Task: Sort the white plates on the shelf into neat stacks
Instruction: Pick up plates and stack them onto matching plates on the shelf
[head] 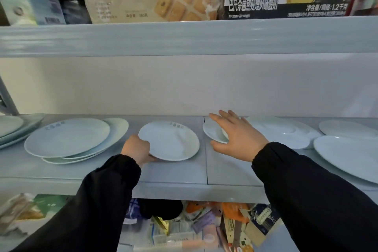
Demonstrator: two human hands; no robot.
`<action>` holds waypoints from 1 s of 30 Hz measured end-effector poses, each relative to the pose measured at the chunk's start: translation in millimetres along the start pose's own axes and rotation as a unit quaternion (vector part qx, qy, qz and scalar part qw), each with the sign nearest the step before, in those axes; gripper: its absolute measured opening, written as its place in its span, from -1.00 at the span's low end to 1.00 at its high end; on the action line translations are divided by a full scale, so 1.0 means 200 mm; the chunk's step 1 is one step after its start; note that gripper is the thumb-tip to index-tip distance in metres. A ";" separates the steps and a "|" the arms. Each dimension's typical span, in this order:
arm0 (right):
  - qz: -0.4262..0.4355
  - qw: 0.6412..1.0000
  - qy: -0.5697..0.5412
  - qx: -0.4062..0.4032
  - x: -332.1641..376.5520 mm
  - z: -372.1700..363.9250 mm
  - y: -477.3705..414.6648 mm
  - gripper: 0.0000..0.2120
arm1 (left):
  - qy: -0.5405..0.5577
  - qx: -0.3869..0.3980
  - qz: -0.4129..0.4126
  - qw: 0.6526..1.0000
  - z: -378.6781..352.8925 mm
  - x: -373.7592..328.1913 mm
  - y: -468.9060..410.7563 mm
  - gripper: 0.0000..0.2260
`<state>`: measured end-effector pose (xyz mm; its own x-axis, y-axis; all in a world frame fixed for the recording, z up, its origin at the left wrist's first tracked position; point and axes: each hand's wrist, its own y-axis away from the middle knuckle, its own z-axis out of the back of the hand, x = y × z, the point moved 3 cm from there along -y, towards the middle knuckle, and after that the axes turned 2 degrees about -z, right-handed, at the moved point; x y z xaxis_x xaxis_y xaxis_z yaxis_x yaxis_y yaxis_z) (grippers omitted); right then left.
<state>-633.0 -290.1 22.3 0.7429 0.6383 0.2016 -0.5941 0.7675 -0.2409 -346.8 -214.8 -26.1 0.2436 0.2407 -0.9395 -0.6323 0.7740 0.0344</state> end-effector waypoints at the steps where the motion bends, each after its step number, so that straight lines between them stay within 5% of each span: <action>1: -0.003 1.000 0.001 0.000 0.00 -0.01 -0.01 -0.25 | -0.032 0.001 -0.008 0.999 0.01 0.02 -0.01 -0.73; 9: -0.042 0.999 0.006 0.016 -0.07 -0.07 -0.06 -0.24 | -0.337 0.058 -0.086 0.936 -0.03 0.00 0.00 -0.60; 16: -0.059 0.998 0.012 0.024 -0.10 -0.10 -0.07 -0.23 | -0.328 0.071 -0.140 0.932 -0.02 0.02 -0.06 -0.66; 19: -0.066 0.997 0.021 0.022 -0.13 -0.11 -0.07 -0.21 | -0.327 0.074 -0.178 0.925 -0.01 0.00 -0.06 -0.50; 30: -0.151 0.987 0.050 0.029 -0.50 -0.02 0.04 -0.05 | -0.458 0.097 -0.339 0.816 -0.20 -0.11 0.06 -0.34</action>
<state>-710.1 -347.9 -2.7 0.9141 0.3725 0.1604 -0.3549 0.9261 -0.1278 -389.8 -233.7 -18.9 0.9927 -0.0143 -0.1198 -0.0164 0.9677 -0.2515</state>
